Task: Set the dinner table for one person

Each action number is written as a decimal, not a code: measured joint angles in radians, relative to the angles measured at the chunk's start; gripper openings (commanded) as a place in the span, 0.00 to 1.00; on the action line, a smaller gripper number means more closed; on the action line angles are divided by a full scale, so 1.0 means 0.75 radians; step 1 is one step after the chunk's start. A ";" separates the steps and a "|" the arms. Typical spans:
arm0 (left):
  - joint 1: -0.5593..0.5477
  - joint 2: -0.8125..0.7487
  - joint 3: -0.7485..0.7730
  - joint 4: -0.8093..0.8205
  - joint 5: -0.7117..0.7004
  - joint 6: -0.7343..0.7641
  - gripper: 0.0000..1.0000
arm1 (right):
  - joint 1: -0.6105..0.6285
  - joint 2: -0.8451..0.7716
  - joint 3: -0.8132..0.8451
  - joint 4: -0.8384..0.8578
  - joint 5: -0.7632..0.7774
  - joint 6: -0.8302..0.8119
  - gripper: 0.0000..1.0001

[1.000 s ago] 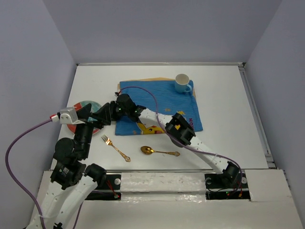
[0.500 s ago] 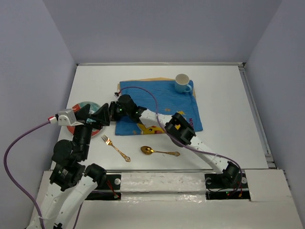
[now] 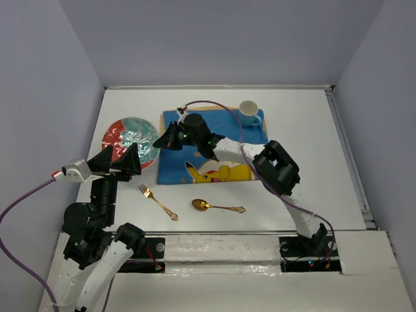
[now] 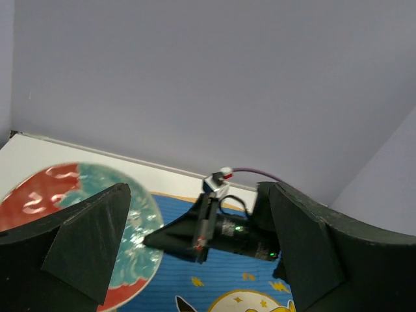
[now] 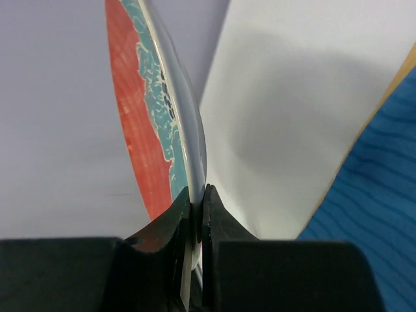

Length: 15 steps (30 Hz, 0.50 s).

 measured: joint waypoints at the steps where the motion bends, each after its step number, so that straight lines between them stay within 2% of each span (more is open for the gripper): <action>1: 0.001 0.000 0.000 -0.001 -0.001 0.001 0.99 | -0.017 -0.045 -0.056 0.052 -0.007 0.025 0.00; 4: 0.006 0.001 0.000 -0.001 -0.002 0.002 0.99 | -0.093 -0.205 -0.286 0.255 -0.016 0.085 0.00; 7: 0.008 0.003 -0.001 -0.001 0.005 0.002 0.99 | -0.152 -0.349 -0.520 0.360 0.015 0.097 0.00; 15: 0.008 0.021 -0.009 0.001 0.037 0.001 0.99 | -0.339 -0.783 -1.207 0.406 0.145 0.080 0.00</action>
